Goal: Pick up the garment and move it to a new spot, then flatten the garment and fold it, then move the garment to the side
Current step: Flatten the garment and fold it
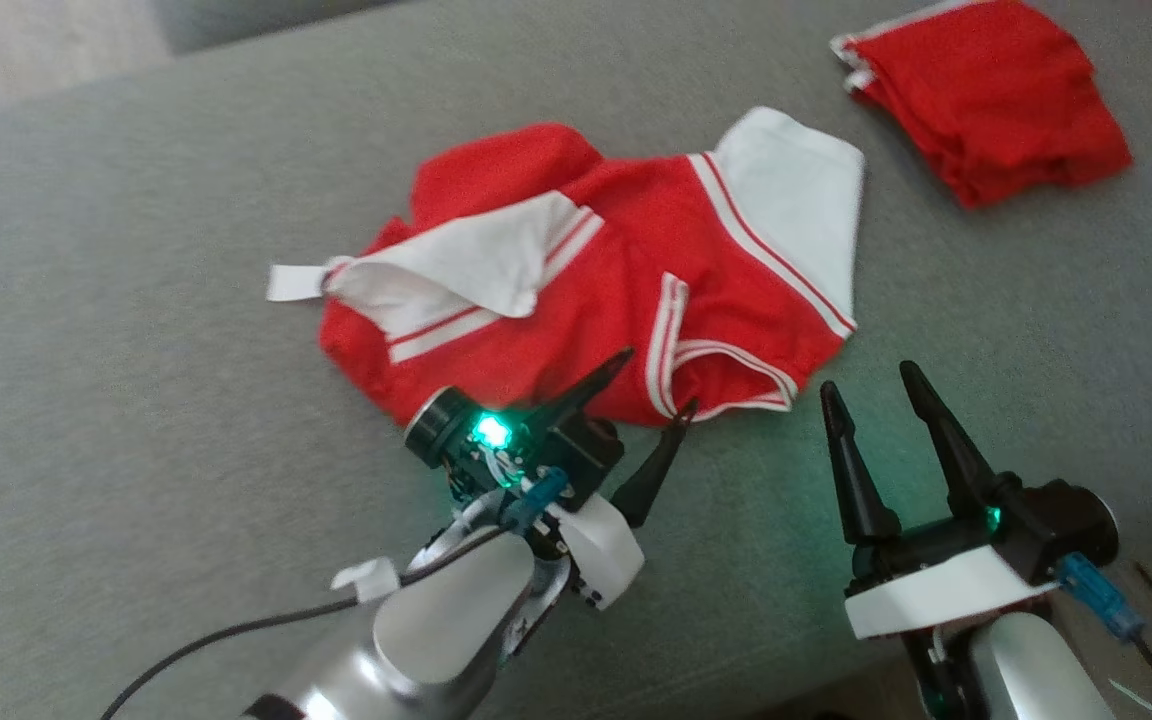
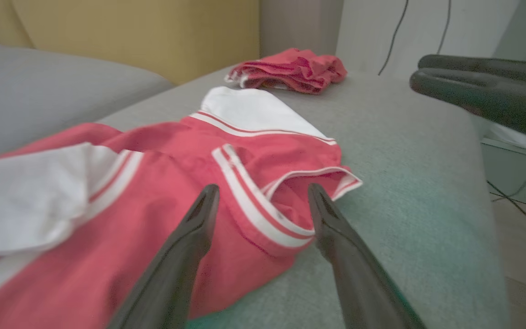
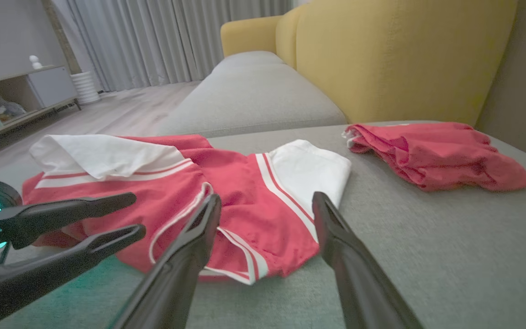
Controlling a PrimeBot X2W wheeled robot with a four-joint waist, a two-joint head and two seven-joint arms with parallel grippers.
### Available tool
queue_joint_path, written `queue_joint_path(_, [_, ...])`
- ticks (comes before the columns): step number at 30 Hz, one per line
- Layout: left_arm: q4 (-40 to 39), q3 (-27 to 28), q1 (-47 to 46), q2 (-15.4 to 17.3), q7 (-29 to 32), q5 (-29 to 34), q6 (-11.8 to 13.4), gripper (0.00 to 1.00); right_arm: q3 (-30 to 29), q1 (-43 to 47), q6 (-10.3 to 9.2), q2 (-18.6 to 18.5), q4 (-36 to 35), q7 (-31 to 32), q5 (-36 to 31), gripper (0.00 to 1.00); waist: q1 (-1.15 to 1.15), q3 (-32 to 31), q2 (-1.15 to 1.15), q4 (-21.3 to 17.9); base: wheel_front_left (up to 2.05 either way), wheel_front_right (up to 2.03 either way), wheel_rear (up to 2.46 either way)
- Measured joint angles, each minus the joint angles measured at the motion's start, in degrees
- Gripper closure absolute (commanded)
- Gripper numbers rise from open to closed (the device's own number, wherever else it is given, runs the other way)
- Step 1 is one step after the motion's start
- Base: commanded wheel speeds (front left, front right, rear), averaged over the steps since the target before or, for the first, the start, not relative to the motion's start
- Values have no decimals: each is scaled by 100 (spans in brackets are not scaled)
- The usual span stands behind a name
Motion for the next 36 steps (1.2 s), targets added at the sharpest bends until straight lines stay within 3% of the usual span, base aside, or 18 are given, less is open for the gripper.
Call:
queue_joint_path(5, [470, -564, -318, 2, 168, -268, 286, 0, -3, -23, 0, 34, -4, 0, 7, 0, 0, 414, 0, -346, 0, 0, 0])
queue_joint_path(6, [573, -631, -392, 12, 167, -283, 310, 19, -3, -37, 0, 44, -8, 0, 15, 0, 0, 479, 0, -400, 0, 0, 0])
queue_joint_path(7, [637, -666, -457, 12, 141, -352, 330, 78, -3, -56, 0, 62, -9, 0, 15, 0, 0, 534, 0, -452, 0, 0, 0])
queue_joint_path(8, [660, -710, -524, 12, 90, -436, 350, 100, -4, -75, 0, 74, -9, 0, 15, 0, 0, 579, 0, -495, 0, 0, 0])
queue_joint_path(14, [341, -972, -953, 25, -579, -980, 291, 100, 1, -151, 0, 134, 52, 0, 15, 0, -2, 384, 0, -572, 0, 0, 0])
queue_joint_path(18, [-188, -909, -1869, 16, -709, -1241, 279, 100, 102, -133, 0, 135, 108, 0, 15, 0, -2, 36, 0, -577, 0, 0, 0])
queue_joint_path(27, [-268, 953, -4489, 75, -766, -1570, -12, 100, 153, 216, 0, 147, 77, 0, 158, 0, -3, -747, 0, -692, 0, 0, 0])
queue_joint_path(32, [-290, 1271, -4385, 391, -791, -1719, -60, 100, -56, 388, 0, 148, -9, 0, 155, 0, -4, -853, 0, -503, 0, 0, 0])
queue_joint_path(36, [-77, 1293, -2959, 940, -776, -1984, -12, 100, -189, 455, 0, 148, -54, 0, 131, 0, -1, -808, 0, -200, 0, 0, 0])
